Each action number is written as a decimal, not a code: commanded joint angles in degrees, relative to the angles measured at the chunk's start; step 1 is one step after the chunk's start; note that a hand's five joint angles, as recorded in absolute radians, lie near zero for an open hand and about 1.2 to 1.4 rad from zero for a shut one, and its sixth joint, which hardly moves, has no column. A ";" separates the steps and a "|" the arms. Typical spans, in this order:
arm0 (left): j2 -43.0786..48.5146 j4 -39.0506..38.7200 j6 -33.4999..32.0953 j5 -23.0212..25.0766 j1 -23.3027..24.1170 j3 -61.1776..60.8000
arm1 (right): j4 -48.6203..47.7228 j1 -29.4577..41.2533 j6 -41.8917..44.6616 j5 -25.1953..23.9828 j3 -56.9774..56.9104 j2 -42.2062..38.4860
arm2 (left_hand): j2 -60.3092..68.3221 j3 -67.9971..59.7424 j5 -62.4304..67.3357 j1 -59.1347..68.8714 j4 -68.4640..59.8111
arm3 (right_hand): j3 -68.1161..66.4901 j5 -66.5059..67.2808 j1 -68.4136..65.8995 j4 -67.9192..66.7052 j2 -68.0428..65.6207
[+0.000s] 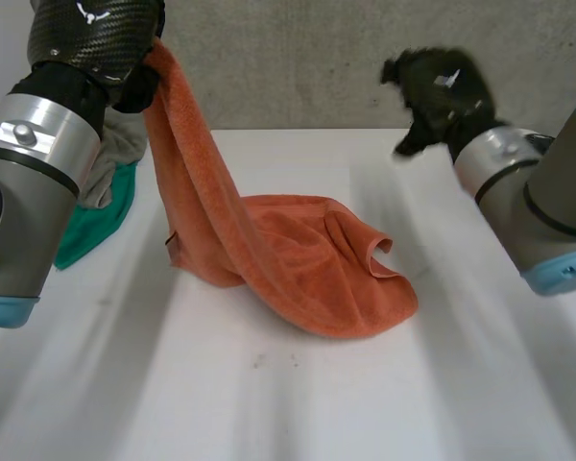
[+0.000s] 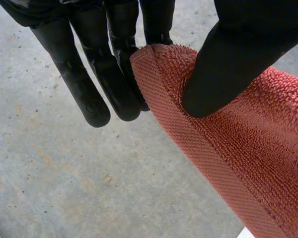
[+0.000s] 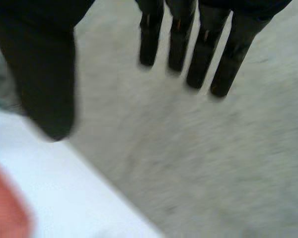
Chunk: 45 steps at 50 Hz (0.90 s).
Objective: Fold the laundry.
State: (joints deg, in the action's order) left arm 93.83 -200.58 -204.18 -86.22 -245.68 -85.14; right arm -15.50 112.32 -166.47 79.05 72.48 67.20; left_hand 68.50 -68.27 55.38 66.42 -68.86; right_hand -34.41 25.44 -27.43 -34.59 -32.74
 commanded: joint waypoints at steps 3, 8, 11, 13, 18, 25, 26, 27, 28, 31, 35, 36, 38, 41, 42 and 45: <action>-2.95 0.37 0.01 0.17 2.74 -0.20 | 19.34 0.97 -0.17 -19.61 -11.72 -15.23 | 11.50 -11.73 14.62 13.58 -11.14 | 24.41 -25.44 17.43 24.59 22.74; -5.32 0.81 0.01 0.26 4.59 -0.29 | 25.25 5.18 -0.17 -26.49 -19.12 -24.30 | 11.50 -11.73 14.62 13.58 -11.14 | 24.41 -25.44 17.43 24.59 22.74; -5.76 1.60 -0.16 0.26 4.68 -0.47 | 26.48 7.46 -0.17 -27.02 -21.93 -28.77 | 11.50 -11.73 14.62 13.58 -11.14 | 24.41 -25.44 17.43 24.59 22.74; -5.94 1.69 -0.16 0.26 4.68 -0.47 | 26.40 8.09 -0.17 -26.59 -22.73 -30.54 | 11.50 -11.73 14.62 13.58 -11.14 | 24.41 -25.44 17.43 24.59 22.74; -5.94 1.69 0.01 0.26 4.68 -0.29 | 24.65 10.28 -0.17 -20.11 -27.55 -35.72 | 11.50 -11.73 14.62 13.58 -11.14 | -3.58 2.55 -10.56 -3.40 -5.25; -5.06 1.16 0.10 0.17 3.89 0.76 | 13.76 10.46 -3.42 -2.52 -32.49 -36.53 | 11.50 -11.73 14.62 13.58 -11.14 | -45.59 44.56 -52.57 -45.41 -47.26; -4.89 1.16 0.10 0.09 3.80 0.85 | 12.26 10.46 -4.03 -0.85 -32.57 -35.83 | 11.50 -11.73 14.62 13.58 -11.14 | -45.59 44.56 -52.57 -45.41 -47.26; -4.80 1.07 0.10 0.00 3.80 1.11 | 10.68 10.37 -4.56 0.65 -32.58 -34.70 | 11.50 -11.73 14.62 13.58 -11.14 | -45.59 44.56 -52.57 -45.41 -47.26; -4.71 1.07 0.10 0.00 3.80 1.46 | 7.97 9.94 -5.44 3.27 -32.05 -31.90 | 11.50 -11.73 14.62 13.58 -11.14 | -45.59 44.56 -52.57 -45.41 -47.26; -3.13 0.72 0.19 -0.09 3.37 2.69 | 4.52 9.32 -5.97 6.28 -30.65 -27.40 | 11.50 -11.73 14.62 13.58 -11.14 | -45.59 44.56 -52.57 -45.41 -47.26; -1.20 -0.16 0.36 -1.49 1.70 4.01 | 0.65 7.39 -4.40 9.36 -23.37 -19.32 | 11.50 -11.73 14.62 13.58 -11.14 | -45.59 44.56 -52.57 -45.41 -47.26; -0.84 -0.51 0.37 -1.76 1.43 4.10 | -1.01 6.17 -3.26 9.71 -19.34 -15.47 | 11.50 -11.73 14.62 13.58 -11.14 | -45.59 44.56 -52.57 -45.41 -47.26; 0.30 -1.56 0.36 -2.02 0.91 4.19 | -2.43 5.10 -1.41 9.45 -15.19 -12.02 | 11.50 -11.73 14.62 13.58 -11.14 | -45.59 44.56 -52.57 -45.41 -47.26; 2.49 -3.49 0.28 -2.02 0.55 3.76 | -2.96 4.22 3.77 9.37 -6.67 -6.40 | 11.50 -11.73 14.62 13.58 -11.14 | -45.59 44.56 -52.57 -45.41 -47.26; 3.20 -3.93 0.28 -2.02 0.47 3.58 | -2.70 4.22 5.35 9.36 -4.47 -5.34 | 11.50 -11.73 14.62 13.58 -11.14 | -45.59 44.56 -52.57 -45.41 -47.26; 5.66 -5.17 0.19 -2.11 0.55 2.96 | -2.08 4.05 11.76 9.63 4.23 -1.82 | 11.50 -11.73 14.62 13.58 -11.14 | -45.59 44.56 -52.57 -45.41 -47.26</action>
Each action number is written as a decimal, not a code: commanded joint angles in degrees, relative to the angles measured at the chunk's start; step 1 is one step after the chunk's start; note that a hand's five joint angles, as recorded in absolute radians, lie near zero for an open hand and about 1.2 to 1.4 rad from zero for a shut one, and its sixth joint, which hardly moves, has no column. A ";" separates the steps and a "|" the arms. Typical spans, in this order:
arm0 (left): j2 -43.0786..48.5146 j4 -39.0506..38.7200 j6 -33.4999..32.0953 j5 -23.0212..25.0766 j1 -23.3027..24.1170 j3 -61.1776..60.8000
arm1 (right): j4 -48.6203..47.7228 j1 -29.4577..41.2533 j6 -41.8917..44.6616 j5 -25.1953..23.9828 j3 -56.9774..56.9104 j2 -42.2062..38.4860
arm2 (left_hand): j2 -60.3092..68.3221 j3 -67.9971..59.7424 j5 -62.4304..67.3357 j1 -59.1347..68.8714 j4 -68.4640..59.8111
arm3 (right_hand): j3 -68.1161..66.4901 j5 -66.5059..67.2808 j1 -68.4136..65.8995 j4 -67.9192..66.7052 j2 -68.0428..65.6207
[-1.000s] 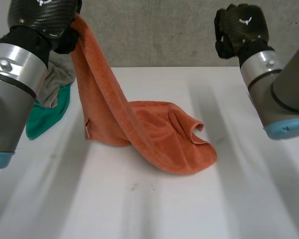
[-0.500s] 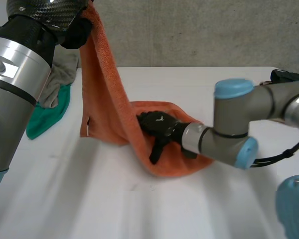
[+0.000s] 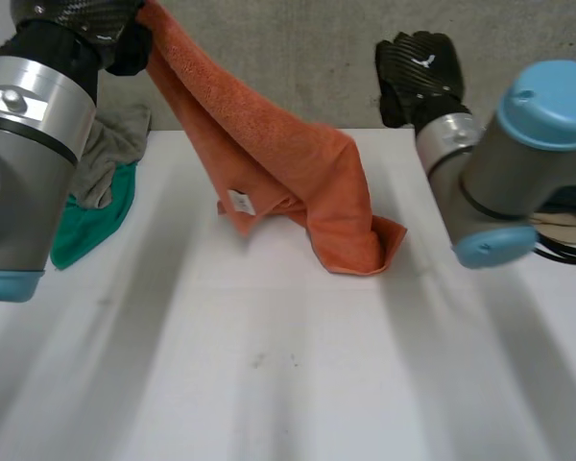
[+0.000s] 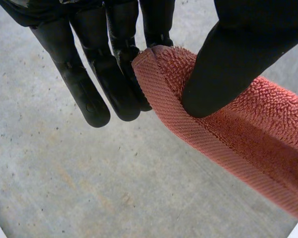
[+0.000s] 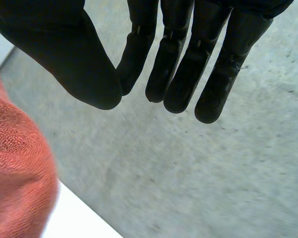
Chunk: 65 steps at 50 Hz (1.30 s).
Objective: Fold the laundry.
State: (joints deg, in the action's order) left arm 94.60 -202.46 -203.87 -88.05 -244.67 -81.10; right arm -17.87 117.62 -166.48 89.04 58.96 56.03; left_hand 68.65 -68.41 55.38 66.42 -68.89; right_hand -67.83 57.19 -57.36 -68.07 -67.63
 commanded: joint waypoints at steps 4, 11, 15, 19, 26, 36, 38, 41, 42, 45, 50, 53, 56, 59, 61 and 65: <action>8.58 -3.38 -0.04 -0.45 -0.54 -1.34 | 2.31 -1.08 17.67 -0.53 27.16 12.61 | 11.35 -11.59 14.62 13.58 -11.11 | -12.17 12.81 -22.64 -11.93 -12.37; 11.49 -2.85 -0.30 -0.37 -0.37 -2.74 | 4.51 -0.46 17.16 -1.32 30.35 12.09 | 11.35 -11.59 14.62 13.58 -11.11 | -0.22 0.85 -10.68 0.03 -0.41; 10.44 -2.85 -0.30 -0.46 -0.02 -3.28 | 4.86 -0.90 11.89 -1.15 22.98 7.17 | 11.35 -11.59 14.62 13.58 -11.11 | 53.78 -53.14 43.32 54.02 53.58; 6.93 -2.76 -0.13 -0.37 0.25 -3.80 | 5.74 -1.34 6.53 -1.67 15.06 2.60 | 11.35 -11.59 14.62 13.58 -11.11 | 57.83 -57.19 47.36 58.07 57.63; 1.31 -2.76 -0.13 -0.10 0.77 -6.17 | 7.06 -2.92 -2.08 -13.69 4.95 -4.61 | 11.35 -11.59 14.62 13.58 -11.11 | 57.83 -57.19 47.36 58.07 57.63; -6.00 -2.77 -0.13 -0.28 2.88 -7.76 | 11.89 -2.31 -9.13 -21.89 -7.44 -16.29 | 11.35 -11.59 14.62 13.58 -11.11 | 57.83 -57.19 47.36 58.07 57.63; -6.88 -2.85 -0.13 -0.28 2.97 -7.76 | 12.24 -1.87 -9.30 -22.33 -9.64 -18.76 | 11.35 -11.59 14.62 13.58 -11.11 | 57.83 -57.19 47.36 58.07 57.63; -7.84 -2.76 -0.13 -0.28 3.06 -7.76 | 12.07 -0.73 -9.39 -21.72 -12.18 -21.48 | 11.35 -11.59 14.62 13.58 -11.11 | 57.83 -57.19 47.36 58.07 57.63; -8.11 -2.76 -0.13 -0.28 3.06 -7.76 | 12.07 -0.46 -9.39 -21.62 -12.72 -22.10 | 11.35 -11.59 14.62 13.58 -11.11 | 57.83 -57.19 47.36 58.07 57.63; -8.81 -2.76 -0.04 -0.28 3.15 -7.85 | 12.07 0.68 -9.48 -20.75 -15.62 -25.17 | 11.35 -11.59 14.62 13.58 -11.11 | 56.43 -55.79 45.97 56.67 56.23; -8.99 -2.76 -0.04 -0.37 3.06 -8.02 | 12.07 1.56 -9.30 -18.46 -17.91 -27.46 | 11.35 -11.59 14.62 13.58 -11.11 | 22.15 -21.51 11.69 22.39 21.95; -8.82 -2.85 0.05 -0.46 2.97 -8.11 | 11.89 1.65 -9.39 -16.88 -18.53 -27.73 | 11.35 -11.59 14.62 13.58 -11.11 | -12.17 12.81 -22.63 -11.93 -12.37; -8.73 -2.85 0.14 -0.46 2.80 -8.20 | 11.89 1.65 -9.39 -14.95 -18.44 -26.86 | 11.35 -11.59 14.62 13.58 -11.11 | -12.17 12.81 -22.64 -11.93 -12.37; -8.64 -2.85 0.22 -0.54 2.36 -8.29 | 11.98 0.95 -9.31 -13.45 -18.26 -25.63 | 11.35 -11.59 14.62 13.58 -11.11 | -12.17 12.81 -22.64 -11.93 -12.37; -8.64 -3.11 0.14 -0.46 2.27 -8.29 | 11.72 0.07 -8.52 -11.26 -17.56 -23.34 | 11.35 -11.59 14.62 13.58 -11.11 | -12.17 12.81 -22.64 -11.93 -12.37; -7.94 -3.38 0.14 -0.37 1.92 -7.94 | 11.45 -2.48 -5.19 -5.55 -14.84 -17.90 | 11.35 -11.59 14.62 13.58 -11.11 | -12.17 12.81 -22.64 -11.93 -12.37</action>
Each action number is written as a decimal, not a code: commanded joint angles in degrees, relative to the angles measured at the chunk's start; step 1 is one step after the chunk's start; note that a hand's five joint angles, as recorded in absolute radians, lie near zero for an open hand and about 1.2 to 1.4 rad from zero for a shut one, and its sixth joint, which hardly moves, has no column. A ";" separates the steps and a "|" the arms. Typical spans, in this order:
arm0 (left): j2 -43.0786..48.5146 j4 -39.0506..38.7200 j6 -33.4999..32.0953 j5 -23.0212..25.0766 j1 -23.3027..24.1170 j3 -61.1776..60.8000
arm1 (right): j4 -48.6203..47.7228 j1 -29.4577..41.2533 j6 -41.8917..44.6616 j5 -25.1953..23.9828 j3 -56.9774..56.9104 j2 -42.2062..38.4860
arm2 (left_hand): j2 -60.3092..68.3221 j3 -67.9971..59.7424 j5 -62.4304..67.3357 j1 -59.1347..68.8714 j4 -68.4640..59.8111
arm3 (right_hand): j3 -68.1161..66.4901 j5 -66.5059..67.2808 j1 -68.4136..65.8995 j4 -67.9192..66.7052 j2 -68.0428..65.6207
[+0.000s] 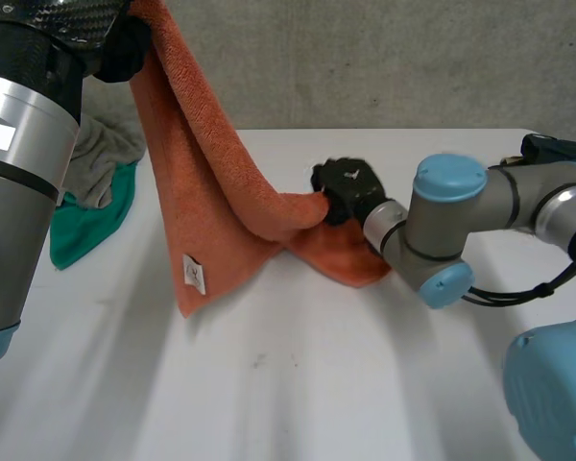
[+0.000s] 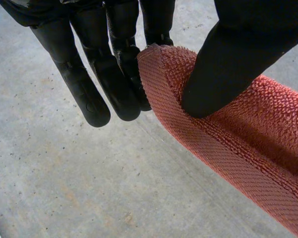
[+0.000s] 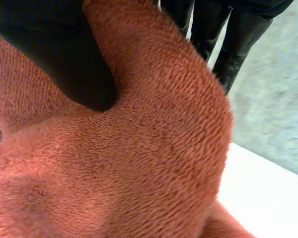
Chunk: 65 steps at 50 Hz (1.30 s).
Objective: Fold the laundry.
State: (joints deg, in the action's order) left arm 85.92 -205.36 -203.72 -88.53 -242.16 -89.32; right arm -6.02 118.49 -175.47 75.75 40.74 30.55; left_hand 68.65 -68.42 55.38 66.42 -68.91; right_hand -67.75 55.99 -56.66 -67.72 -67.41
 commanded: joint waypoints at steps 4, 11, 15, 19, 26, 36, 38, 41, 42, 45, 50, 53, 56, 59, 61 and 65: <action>2.49 -0.57 -0.01 0.20 -0.59 1.07 | -0.84 -6.07 11.98 11.52 11.71 18.20 | 11.35 -11.58 14.62 13.58 -11.09 | -12.25 14.01 -23.34 -12.28 -12.59; 9.51 -0.57 0.08 0.20 -0.68 3.44 | -0.40 -6.96 26.56 12.22 31.38 35.08 | 11.35 -11.58 14.62 13.58 -11.09 | -12.25 14.01 -23.34 -12.28 -12.59; 13.99 -0.66 -0.01 0.38 -1.38 3.97 | 1.79 -6.17 30.89 12.40 41.77 37.73 | 11.35 -11.58 14.62 13.58 -11.09 | -12.25 14.01 -23.34 -12.28 -12.59; 18.21 -0.66 -0.01 0.20 -2.70 4.41 | 5.05 -2.40 30.81 11.88 49.25 40.64 | 11.35 -11.58 14.62 13.58 -11.09 | -12.25 14.01 -23.34 -12.28 -12.59; 21.13 -0.57 -0.10 0.20 -3.23 5.03 | 6.54 9.46 23.35 12.14 50.41 36.52 | 11.35 -11.58 14.62 13.58 -11.09 | 42.89 -41.12 31.79 42.85 42.55; 19.55 -0.13 -0.10 0.29 -2.79 4.24 | 8.74 -3.52 16.57 10.91 44.26 38.35 | 11.35 -11.58 14.62 13.58 -11.09 | 57.75 -55.99 46.66 57.72 57.41; 17.45 0.04 -0.10 0.38 -2.70 4.06 | 11.62 -5.62 15.78 8.73 41.90 40.71 | 11.35 -11.58 14.62 13.58 -11.09 | 57.75 -55.99 46.66 57.72 57.41; 15.42 0.13 -0.10 0.46 -2.70 3.98 | 16.63 -8.44 16.21 3.73 38.82 41.69 | 11.35 -11.58 14.62 13.58 -11.09 | 57.75 -55.99 46.66 57.72 57.41; 14.55 0.13 -0.10 0.46 -2.61 3.98 | 17.87 -9.15 16.39 2.31 37.93 41.70 | 11.35 -11.58 14.62 13.58 -11.09 | 57.75 -55.99 46.66 57.72 57.41; 13.31 0.13 -0.18 0.55 -2.26 3.89 | 22.08 -10.56 17.44 -2.34 34.69 39.43 | 11.35 -11.58 14.62 13.58 -11.09 | 57.75 -55.99 46.66 57.72 57.41; 10.68 0.22 -0.18 0.55 -1.82 3.63 | 25.88 -10.74 23.85 -3.68 30.28 32.92 | 11.35 -11.58 14.62 13.58 -11.09 | 57.75 -55.99 46.66 57.72 57.41; 10.06 0.04 -0.27 0.55 -1.65 2.75 | 26.23 -9.95 29.98 -3.07 28.79 30.02 | 11.35 -11.58 14.62 13.58 -11.09 | 57.75 -55.99 46.66 57.72 57.41; 9.70 -0.04 -0.36 0.64 -1.65 1.87 | 26.06 -9.86 34.57 -2.45 28.17 27.47 | 11.35 -11.58 14.62 13.58 -11.09 | 57.75 -55.99 46.66 57.72 57.41; 9.35 0.04 -0.36 0.64 -1.65 1.43 | 25.53 -9.95 39.76 -1.93 27.29 23.86 | 11.35 -11.58 14.62 13.58 -11.09 | 57.75 -55.99 46.66 57.72 57.41; 9.00 -0.04 -0.36 0.64 -1.65 1.16 | 24.83 -9.95 41.34 -0.88 25.89 21.23 | 11.35 -11.58 14.62 13.58 -11.09 | 57.75 -55.99 46.66 57.72 57.41; 8.47 0.04 -0.45 0.64 -1.65 0.99 | 21.76 -9.86 41.79 1.06 23.34 17.62 | 11.35 -11.58 14.62 13.58 -11.09 | 57.75 -55.99 46.66 57.72 57.41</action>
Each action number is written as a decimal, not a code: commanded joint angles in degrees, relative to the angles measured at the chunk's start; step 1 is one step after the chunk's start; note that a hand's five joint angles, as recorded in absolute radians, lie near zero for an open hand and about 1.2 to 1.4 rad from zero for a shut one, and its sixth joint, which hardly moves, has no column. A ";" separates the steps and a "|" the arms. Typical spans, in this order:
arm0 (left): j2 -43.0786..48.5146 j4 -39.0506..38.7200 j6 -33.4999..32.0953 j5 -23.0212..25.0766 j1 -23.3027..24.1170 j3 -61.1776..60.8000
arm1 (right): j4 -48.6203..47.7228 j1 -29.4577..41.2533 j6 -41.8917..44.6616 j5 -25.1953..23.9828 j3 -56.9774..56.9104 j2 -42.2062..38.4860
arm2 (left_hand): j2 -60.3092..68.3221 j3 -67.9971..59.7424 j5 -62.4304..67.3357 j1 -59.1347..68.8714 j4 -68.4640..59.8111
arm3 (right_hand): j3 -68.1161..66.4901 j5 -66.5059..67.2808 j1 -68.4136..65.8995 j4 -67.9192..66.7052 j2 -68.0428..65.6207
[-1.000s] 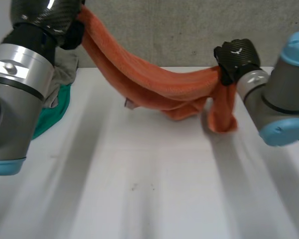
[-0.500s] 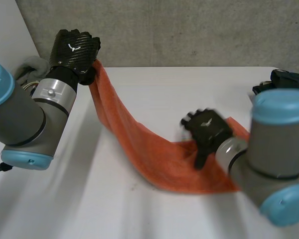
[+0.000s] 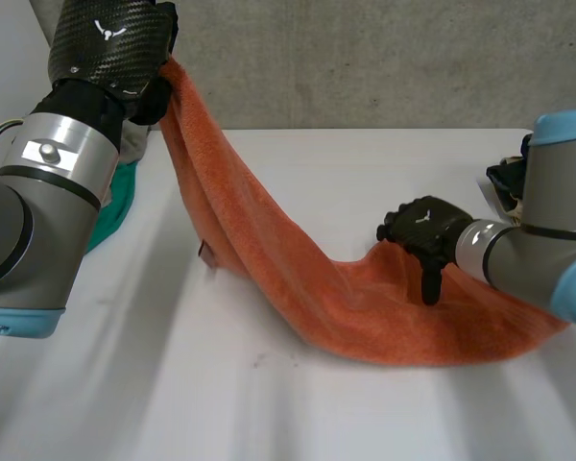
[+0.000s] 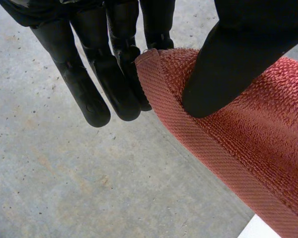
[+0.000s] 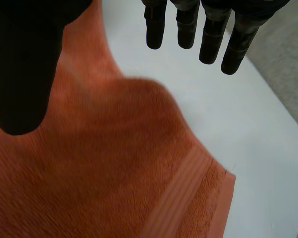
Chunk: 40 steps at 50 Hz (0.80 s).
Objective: Fold the laundry.
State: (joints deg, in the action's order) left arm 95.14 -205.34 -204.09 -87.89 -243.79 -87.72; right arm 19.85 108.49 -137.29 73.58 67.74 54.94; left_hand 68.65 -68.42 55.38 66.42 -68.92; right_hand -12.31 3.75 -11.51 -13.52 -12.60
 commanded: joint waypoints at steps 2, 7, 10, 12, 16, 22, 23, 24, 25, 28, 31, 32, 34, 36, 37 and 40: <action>-0.84 0.03 -0.08 0.00 -0.02 -0.61 | -5.61 0.14 3.61 3.50 -4.46 -7.83 | 11.35 -11.58 14.62 13.58 -11.08 | 2.31 -3.75 1.51 3.52 2.60; -1.54 0.03 -0.16 0.00 0.06 -0.61 | -10.35 0.23 2.91 3.32 -6.57 -10.29 | 11.35 -11.58 14.62 13.58 -11.08 | 2.23 -3.67 1.43 3.43 2.51; -2.68 0.11 -0.16 0.00 0.07 -0.61 | -11.32 0.23 2.91 3.24 -7.01 -11.17 | 11.35 -11.58 14.62 13.58 -11.08 | 2.06 -3.50 1.26 3.27 2.35; -3.55 0.11 -0.16 0.00 0.15 -0.61 | -11.50 0.23 3.00 3.06 -7.63 -11.96 | 11.35 -11.58 14.62 13.58 -11.08 | 2.06 -3.50 1.26 3.27 2.35; -4.87 0.11 -0.16 0.00 0.24 -0.43 | -11.68 0.14 3.00 2.53 -8.15 -13.45 | 11.35 -11.58 14.62 13.58 -11.08 | 1.72 -3.17 0.93 2.93 2.01; -6.11 0.03 -0.08 0.09 0.51 -0.17 | -11.77 0.23 2.91 2.36 -8.86 -15.48 | 11.35 -11.58 14.62 13.58 -11.08 | -3.66 2.21 -4.45 -2.45 -3.37; -6.20 0.03 -0.16 0.09 0.59 -0.17 | -11.77 0.23 2.91 2.36 -8.86 -15.83 | 11.35 -11.58 14.62 13.58 -11.08 | -5.49 4.05 -6.29 -4.28 -5.20; -6.20 0.03 -0.08 0.09 0.68 -0.17 | -11.77 0.23 2.82 2.36 -8.94 -15.92 | 11.35 -11.58 14.62 13.58 -11.08 | -6.84 5.40 -7.64 -5.64 -6.56; -6.20 0.03 -0.08 0.09 0.68 -0.17 | -11.77 0.23 2.73 2.27 -8.86 -16.01 | 11.35 -11.58 14.62 13.58 -11.08 | -8.36 6.91 -9.15 -7.15 -8.07; -6.20 0.11 -0.16 0.09 0.68 -0.17 | -11.77 0.23 1.42 2.27 -8.86 -16.01 | 11.35 -11.58 14.62 13.58 -11.08 | -14.92 13.48 -15.72 -13.71 -14.63; -6.20 0.03 -0.08 0.09 0.68 0.01 | -12.03 0.23 -0.86 2.18 -8.86 -15.83 | 11.35 -11.58 14.62 13.58 -11.08 | -28.80 27.36 -29.60 -27.60 -28.52; -6.11 0.03 -0.08 0.09 0.68 0.01 | -12.03 0.14 -1.39 2.18 -8.86 -15.74 | 11.35 -11.58 14.62 13.58 -11.08 | -33.22 31.78 -34.02 -32.01 -32.93; -6.20 0.03 -0.08 0.09 0.68 0.18 | -13.08 0.23 -2.71 2.09 -8.68 -15.31 | 11.35 -11.58 14.62 13.58 -11.08 | -45.96 44.52 -46.76 -44.75 -45.67; -6.20 0.03 -0.08 0.09 0.68 0.27 | -14.48 0.23 -3.42 2.09 -8.16 -14.78 | 11.35 -11.58 14.62 13.58 -11.08 | -55.76 54.32 -56.56 -54.55 -55.47; -6.20 0.03 -0.08 0.09 0.68 0.36 | -15.27 0.32 -3.77 2.18 -7.89 -14.34 | 11.35 -11.58 14.62 13.58 -11.08 | -59.64 58.19 -60.43 -58.43 -59.35; -6.29 0.03 -0.08 0.00 0.68 0.54 | -18.44 0.14 -4.82 2.36 -6.05 -12.58 | 11.35 -11.58 14.62 13.58 -11.08 | -67.69 66.25 -68.49 -66.48 -67.40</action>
State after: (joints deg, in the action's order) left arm 88.90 -205.32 -204.18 -87.80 -243.09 -87.51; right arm 5.88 108.71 -139.95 75.76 59.51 39.95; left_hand 68.65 -68.43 55.38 66.42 -68.92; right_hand -63.32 49.73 -53.52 -63.42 -63.45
